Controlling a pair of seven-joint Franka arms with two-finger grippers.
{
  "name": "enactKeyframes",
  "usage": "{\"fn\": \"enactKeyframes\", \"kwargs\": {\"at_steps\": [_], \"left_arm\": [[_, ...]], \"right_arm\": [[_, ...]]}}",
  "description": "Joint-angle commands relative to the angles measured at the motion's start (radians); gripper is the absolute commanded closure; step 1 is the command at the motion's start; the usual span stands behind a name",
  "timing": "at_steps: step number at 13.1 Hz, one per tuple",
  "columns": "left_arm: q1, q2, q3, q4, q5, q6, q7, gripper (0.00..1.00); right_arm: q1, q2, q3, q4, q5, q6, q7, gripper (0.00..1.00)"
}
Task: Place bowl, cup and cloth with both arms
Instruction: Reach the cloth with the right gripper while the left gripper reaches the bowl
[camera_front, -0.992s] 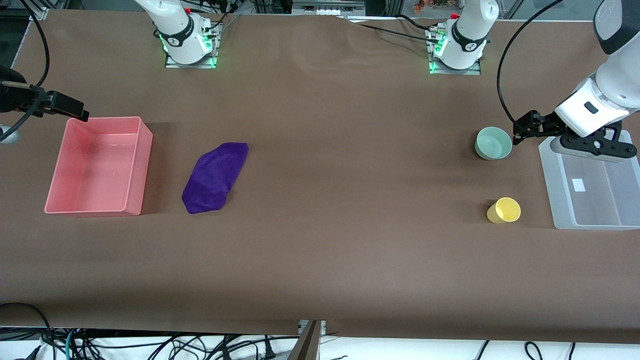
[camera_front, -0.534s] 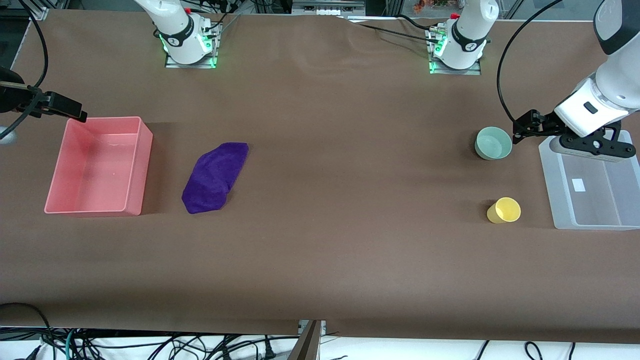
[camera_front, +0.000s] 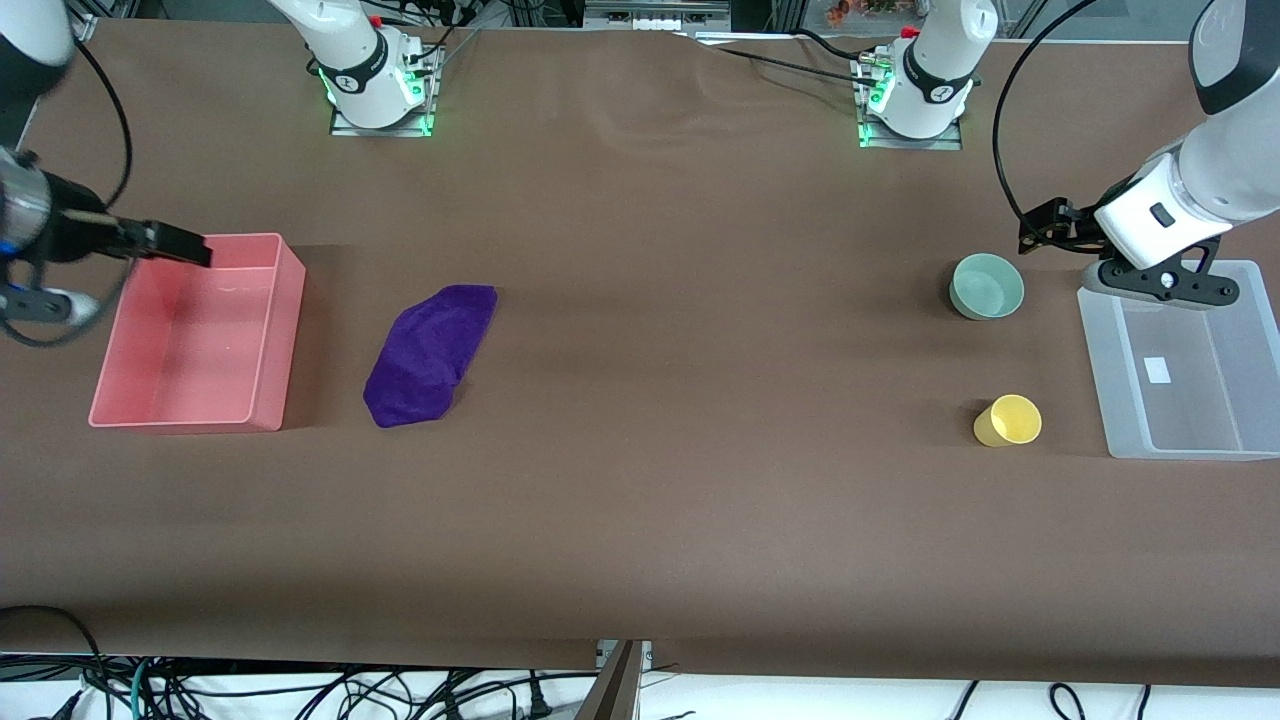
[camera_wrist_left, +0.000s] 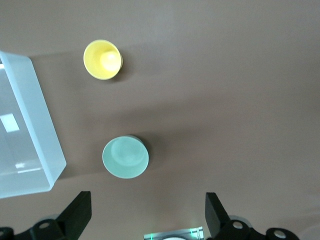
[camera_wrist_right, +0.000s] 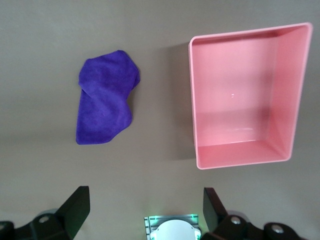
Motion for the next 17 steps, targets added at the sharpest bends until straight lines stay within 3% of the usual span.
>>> {"fn": "enactKeyframes", "kwargs": {"at_steps": [1, 4, 9, 11, 13, 17], "left_arm": [[0.056, 0.014, -0.002, -0.078, 0.023, 0.036, 0.062, 0.0], [0.113, 0.013, -0.002, -0.261, 0.025, 0.287, 0.18, 0.0], [0.203, 0.03, -0.002, -0.557, 0.039, 0.687, 0.618, 0.0], [0.214, 0.083, -0.002, -0.6, 0.082, 0.784, 0.792, 0.0], [0.241, 0.161, -0.003, -0.602, 0.086, 0.85, 0.934, 0.04], [0.26, 0.217, -0.005, -0.715, 0.086, 1.054, 0.978, 0.26]], "right_arm": [[0.01, -0.022, 0.037, -0.143, 0.002, 0.128, 0.006, 0.0], [0.011, -0.021, 0.048, -0.306, 0.005, 0.307, 0.045, 0.0], [0.031, 0.019, 0.079, -0.62, 0.005, 0.752, 0.062, 0.0], [0.042, 0.056, 0.08, -0.705, 0.005, 0.913, 0.081, 0.0], [0.065, 0.111, 0.079, -0.734, 0.005, 1.013, 0.099, 0.0], [0.108, 0.212, 0.079, -0.745, 0.005, 1.168, 0.139, 0.0]]}}
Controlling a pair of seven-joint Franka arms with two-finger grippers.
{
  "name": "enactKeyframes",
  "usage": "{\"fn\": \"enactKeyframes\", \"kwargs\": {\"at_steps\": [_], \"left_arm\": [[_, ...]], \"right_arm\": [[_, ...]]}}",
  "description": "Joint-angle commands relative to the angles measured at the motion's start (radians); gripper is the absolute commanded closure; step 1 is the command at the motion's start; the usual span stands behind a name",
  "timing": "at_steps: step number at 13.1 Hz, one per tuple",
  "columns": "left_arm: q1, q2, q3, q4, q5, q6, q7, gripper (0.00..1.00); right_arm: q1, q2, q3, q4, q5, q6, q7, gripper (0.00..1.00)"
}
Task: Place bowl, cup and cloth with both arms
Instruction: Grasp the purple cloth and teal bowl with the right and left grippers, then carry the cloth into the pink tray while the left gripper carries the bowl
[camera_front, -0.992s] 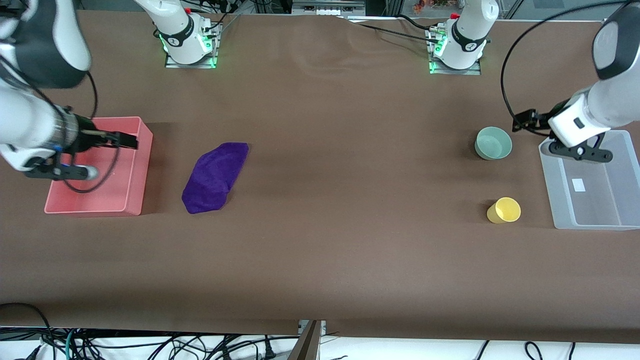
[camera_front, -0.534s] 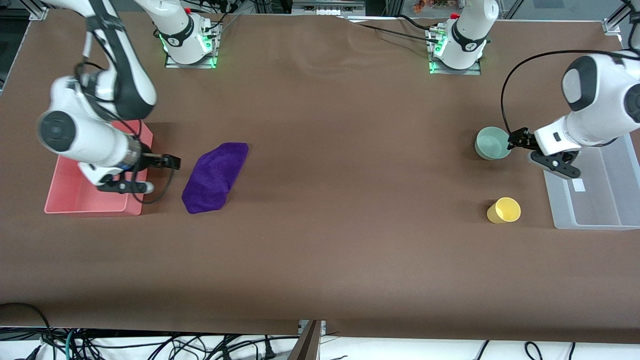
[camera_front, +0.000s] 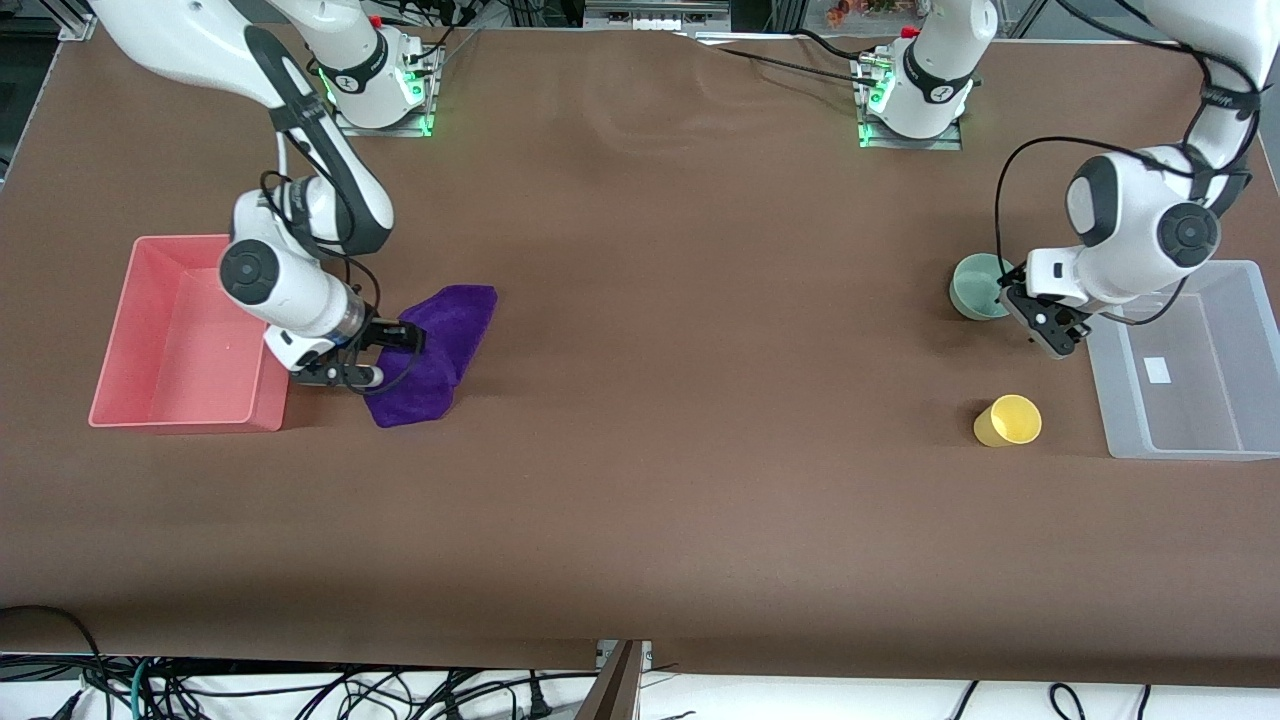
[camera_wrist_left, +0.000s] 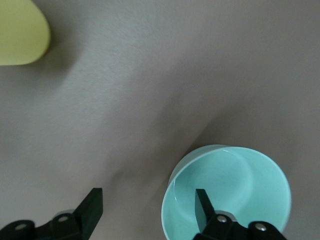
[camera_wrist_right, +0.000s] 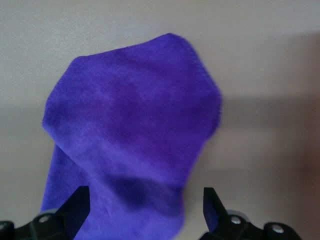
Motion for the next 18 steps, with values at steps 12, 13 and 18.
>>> {"fn": "enactKeyframes", "kwargs": {"at_steps": [12, 13, 18], "left_arm": [[0.05, -0.032, -0.011, 0.109, 0.002, -0.174, 0.024, 1.0], [0.067, -0.024, -0.01, 0.212, -0.001, -0.309, 0.027, 1.0], [0.223, 0.098, -0.005, 0.603, -0.008, -0.527, 0.056, 1.0]], "right_arm": [[0.02, 0.081, -0.001, 0.051, -0.011, 0.019, -0.003, 1.0], [0.017, 0.068, -0.001, 0.1, -0.011, -0.079, -0.005, 1.0], [0.012, 0.032, -0.089, 0.484, -0.008, -0.706, -0.184, 1.0]]}}
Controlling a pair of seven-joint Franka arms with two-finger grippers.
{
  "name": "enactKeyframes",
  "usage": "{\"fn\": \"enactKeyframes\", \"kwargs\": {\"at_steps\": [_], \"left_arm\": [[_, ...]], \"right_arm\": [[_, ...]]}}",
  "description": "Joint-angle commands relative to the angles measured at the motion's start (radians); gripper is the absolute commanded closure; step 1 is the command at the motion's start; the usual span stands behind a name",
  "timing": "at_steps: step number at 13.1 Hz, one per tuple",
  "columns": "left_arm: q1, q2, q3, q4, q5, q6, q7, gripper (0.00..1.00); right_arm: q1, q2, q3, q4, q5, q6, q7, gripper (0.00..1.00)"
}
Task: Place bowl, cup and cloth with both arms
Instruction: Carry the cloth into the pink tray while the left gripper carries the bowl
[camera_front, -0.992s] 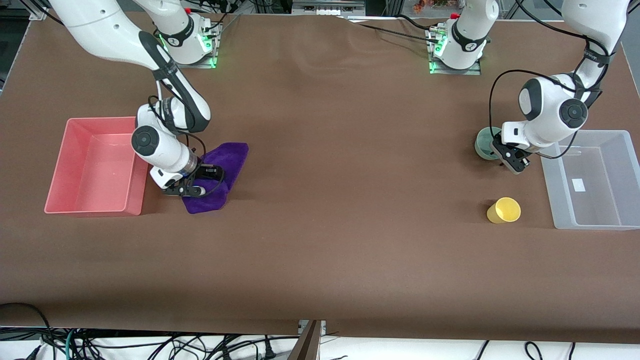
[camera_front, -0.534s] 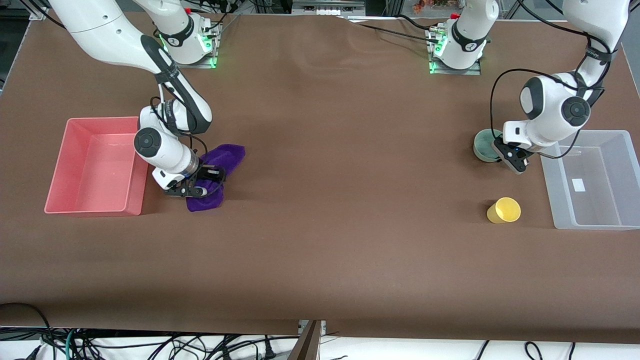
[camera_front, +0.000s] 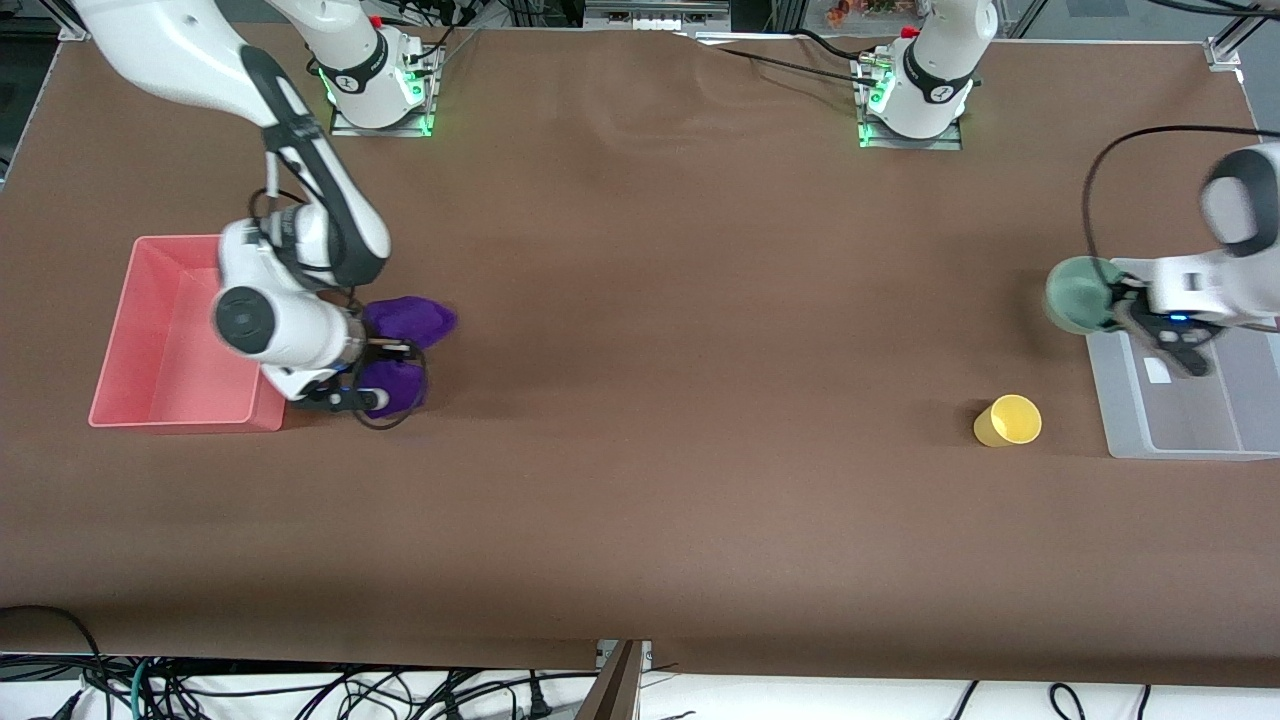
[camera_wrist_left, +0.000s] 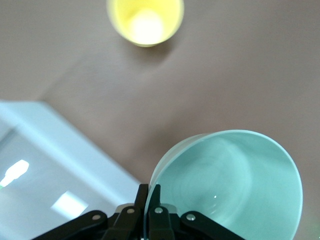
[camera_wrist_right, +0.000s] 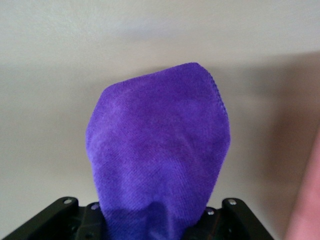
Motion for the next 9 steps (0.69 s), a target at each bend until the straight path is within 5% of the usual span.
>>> {"fn": "enactKeyframes", "kwargs": {"at_steps": [1, 4, 9], "left_arm": [[0.121, 0.153, -0.006, 0.222, -0.005, -0.041, 0.079, 1.0], [0.204, 0.326, -0.004, 0.395, -0.005, -0.035, 0.203, 1.0], [0.281, 0.485, -0.009, 0.406, -0.025, 0.138, 0.242, 1.0]], "right_arm": [[-0.009, -0.002, -0.084, 0.227, -0.003, -0.326, -0.181, 1.0], [-0.009, -0.008, -0.256, 0.33, -0.014, -0.524, -0.437, 1.0], [-0.009, 0.019, -0.439, 0.26, -0.086, -0.469, -0.665, 1.0]]}}
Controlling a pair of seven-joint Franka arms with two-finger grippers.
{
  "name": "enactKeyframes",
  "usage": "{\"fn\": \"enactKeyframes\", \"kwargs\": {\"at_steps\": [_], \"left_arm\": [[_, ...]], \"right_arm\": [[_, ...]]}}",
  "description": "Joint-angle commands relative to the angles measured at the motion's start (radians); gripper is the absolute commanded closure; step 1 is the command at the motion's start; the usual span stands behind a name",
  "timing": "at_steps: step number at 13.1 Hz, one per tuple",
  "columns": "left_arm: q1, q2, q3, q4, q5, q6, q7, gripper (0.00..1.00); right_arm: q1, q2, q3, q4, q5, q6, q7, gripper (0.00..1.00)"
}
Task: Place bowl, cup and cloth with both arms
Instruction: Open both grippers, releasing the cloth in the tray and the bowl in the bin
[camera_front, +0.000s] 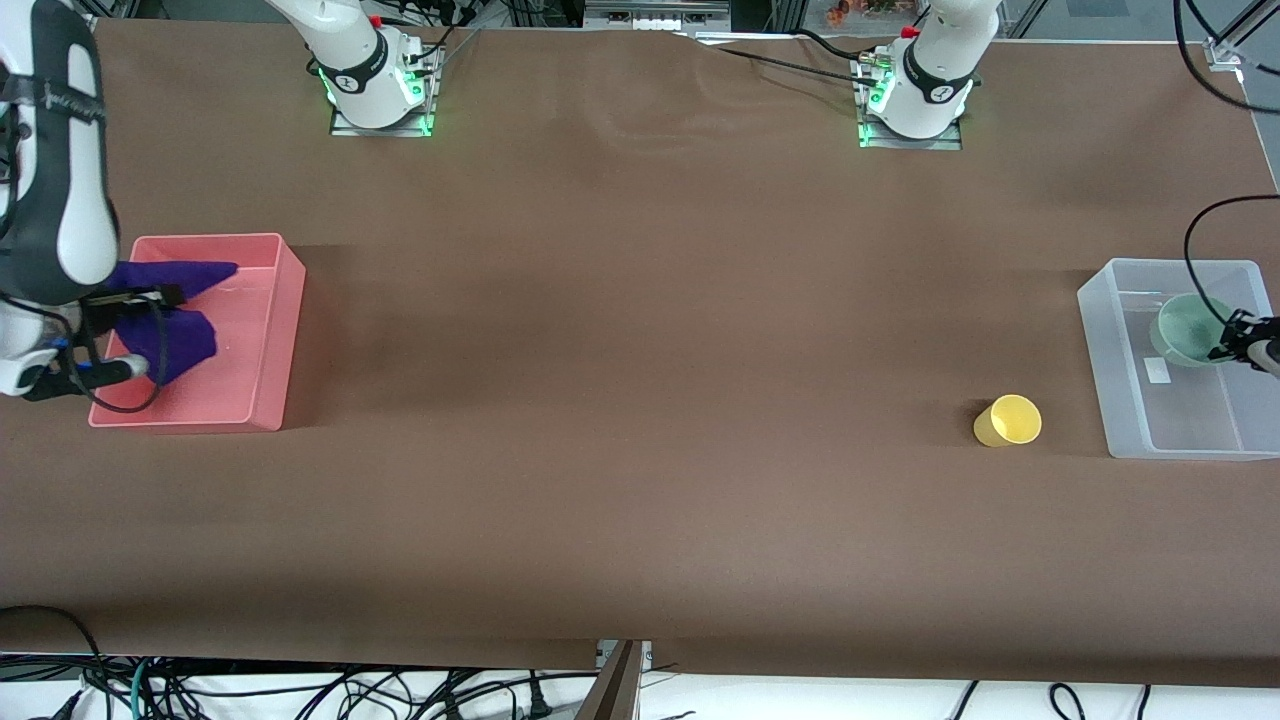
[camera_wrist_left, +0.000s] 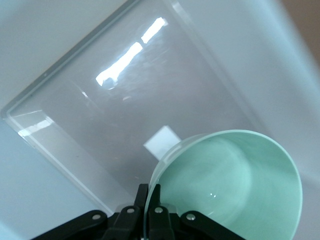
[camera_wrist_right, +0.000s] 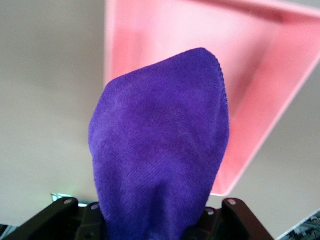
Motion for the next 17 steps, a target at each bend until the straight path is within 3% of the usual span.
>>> {"fn": "enactKeyframes", "kwargs": {"at_steps": [1, 2, 3, 4, 5, 8, 10, 12, 15, 17], "left_arm": [[0.002, 0.039, -0.013, 0.048, -0.03, 0.016, 0.026, 1.0], [0.002, 0.037, -0.013, 0.046, -0.03, 0.016, 0.026, 0.77], [-0.001, 0.034, -0.014, 0.048, -0.03, 0.015, 0.02, 0.16], [-0.006, 0.028, -0.016, 0.052, -0.028, 0.01, 0.023, 0.0], [-0.008, 0.01, -0.021, 0.057, -0.028, -0.004, 0.023, 0.0], [-0.015, -0.105, -0.097, 0.078, -0.041, -0.117, -0.009, 0.0], [-0.041, -0.165, -0.157, 0.103, -0.027, -0.21, -0.119, 0.0], [-0.118, -0.2, -0.165, 0.107, -0.024, -0.306, -0.308, 0.0], [-0.24, -0.198, -0.163, 0.091, 0.004, -0.333, -0.607, 0.0], [-0.296, -0.141, -0.162, 0.083, 0.005, -0.318, -0.78, 0.02]], "right_arm": [[0.012, 0.019, -0.037, -0.06, -0.014, 0.065, -0.046, 1.0], [0.013, 0.019, -0.039, -0.083, -0.012, 0.093, -0.046, 1.0], [0.012, 0.021, -0.039, -0.094, -0.012, 0.107, -0.043, 0.86], [0.012, 0.021, -0.039, -0.096, -0.012, 0.113, -0.036, 0.14], [0.007, 0.018, -0.039, -0.093, -0.009, 0.112, -0.037, 0.0], [0.007, -0.03, -0.036, -0.023, 0.047, 0.086, -0.033, 0.0], [0.009, -0.062, -0.021, 0.078, 0.103, -0.004, -0.034, 0.0], [0.007, -0.071, 0.047, 0.2, 0.118, -0.129, -0.031, 0.0], [0.007, -0.097, 0.116, 0.333, 0.098, -0.236, 0.013, 0.0], [0.009, -0.128, 0.121, 0.415, 0.071, -0.237, 0.018, 0.0]]}}
